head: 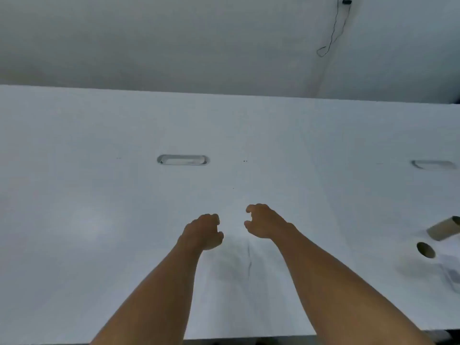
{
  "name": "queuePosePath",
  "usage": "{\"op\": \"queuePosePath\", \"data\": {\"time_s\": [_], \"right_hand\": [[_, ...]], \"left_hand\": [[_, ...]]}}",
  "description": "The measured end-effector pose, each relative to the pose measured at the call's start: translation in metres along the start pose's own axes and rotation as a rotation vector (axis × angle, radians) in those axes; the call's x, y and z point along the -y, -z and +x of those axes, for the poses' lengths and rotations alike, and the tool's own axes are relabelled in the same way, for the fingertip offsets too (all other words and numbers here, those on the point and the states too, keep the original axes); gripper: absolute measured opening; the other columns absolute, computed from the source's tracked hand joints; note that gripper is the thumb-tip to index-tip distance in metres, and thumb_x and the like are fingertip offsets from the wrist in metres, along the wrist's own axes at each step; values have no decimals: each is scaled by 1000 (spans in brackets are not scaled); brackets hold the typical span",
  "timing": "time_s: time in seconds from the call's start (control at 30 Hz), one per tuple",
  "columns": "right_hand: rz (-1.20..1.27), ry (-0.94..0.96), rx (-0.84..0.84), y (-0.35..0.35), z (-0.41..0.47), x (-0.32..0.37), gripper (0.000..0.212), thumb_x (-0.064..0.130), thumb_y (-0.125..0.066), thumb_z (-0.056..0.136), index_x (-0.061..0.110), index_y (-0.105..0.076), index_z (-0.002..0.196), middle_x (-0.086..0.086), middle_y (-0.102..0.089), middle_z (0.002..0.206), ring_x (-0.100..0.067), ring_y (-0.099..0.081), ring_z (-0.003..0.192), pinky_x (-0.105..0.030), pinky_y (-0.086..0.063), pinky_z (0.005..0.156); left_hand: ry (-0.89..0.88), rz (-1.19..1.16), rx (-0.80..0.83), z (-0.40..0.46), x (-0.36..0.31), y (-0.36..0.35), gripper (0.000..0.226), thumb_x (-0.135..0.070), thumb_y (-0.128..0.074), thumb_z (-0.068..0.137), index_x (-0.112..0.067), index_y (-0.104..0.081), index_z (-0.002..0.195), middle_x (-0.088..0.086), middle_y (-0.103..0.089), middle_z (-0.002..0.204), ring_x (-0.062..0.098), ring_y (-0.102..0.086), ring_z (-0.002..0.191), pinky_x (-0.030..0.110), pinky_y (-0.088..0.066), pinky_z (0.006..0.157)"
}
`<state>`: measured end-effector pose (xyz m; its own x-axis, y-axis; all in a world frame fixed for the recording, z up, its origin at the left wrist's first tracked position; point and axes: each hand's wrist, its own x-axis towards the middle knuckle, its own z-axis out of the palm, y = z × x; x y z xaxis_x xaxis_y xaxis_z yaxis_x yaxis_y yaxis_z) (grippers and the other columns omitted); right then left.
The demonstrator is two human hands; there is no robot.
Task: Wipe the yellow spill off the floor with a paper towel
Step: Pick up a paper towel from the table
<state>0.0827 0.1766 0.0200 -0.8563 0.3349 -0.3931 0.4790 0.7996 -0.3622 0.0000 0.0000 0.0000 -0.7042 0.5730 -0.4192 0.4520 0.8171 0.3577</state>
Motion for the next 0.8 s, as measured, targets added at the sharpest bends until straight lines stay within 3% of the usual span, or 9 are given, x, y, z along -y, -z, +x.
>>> {"op": "queuePosePath", "data": {"time_s": [0.17,0.37,0.57,0.7,0.8], "right_hand": [[90,-89,155,-45,1,-16,56,29,-57,90,13,-42,142,-10,-46,139,-25,-49,126,-34,-43,102],[298,-250,118,-77,14,-25,58,21,-62,83,11,-49,139,-12,-51,135,-25,-51,124,-27,-40,100],[330,-210,82,-89,25,-25,48,18,-65,84,12,-57,130,-10,-54,130,-23,-53,120,-24,-40,95],[326,-198,77,-89,23,-27,51,12,-66,83,9,-55,132,-10,-60,130,-23,-56,120,-22,-41,94],[306,-186,101,-86,20,-32,47,8,-64,82,9,-59,129,-8,-62,128,-21,-58,118,-22,-43,94]], "left_hand": [[152,-82,145,-2,12,-45,54,-40,-54,97,-14,-40,142,8,-48,142,29,-49,131,40,-44,104],[270,-298,120,6,14,-70,43,-34,-55,97,-4,-50,127,13,-59,128,29,-56,119,37,-48,96],[315,-394,36,17,5,-77,38,-31,-58,97,-4,-55,123,14,-63,126,31,-58,117,34,-46,92],[353,-508,15,19,1,-79,56,-25,-63,95,-7,-39,142,16,-60,131,35,-57,122,35,-45,97],[344,-449,66,17,3,-81,51,-23,-64,94,-11,-47,141,12,-57,135,30,-54,125,32,-43,99]]}}
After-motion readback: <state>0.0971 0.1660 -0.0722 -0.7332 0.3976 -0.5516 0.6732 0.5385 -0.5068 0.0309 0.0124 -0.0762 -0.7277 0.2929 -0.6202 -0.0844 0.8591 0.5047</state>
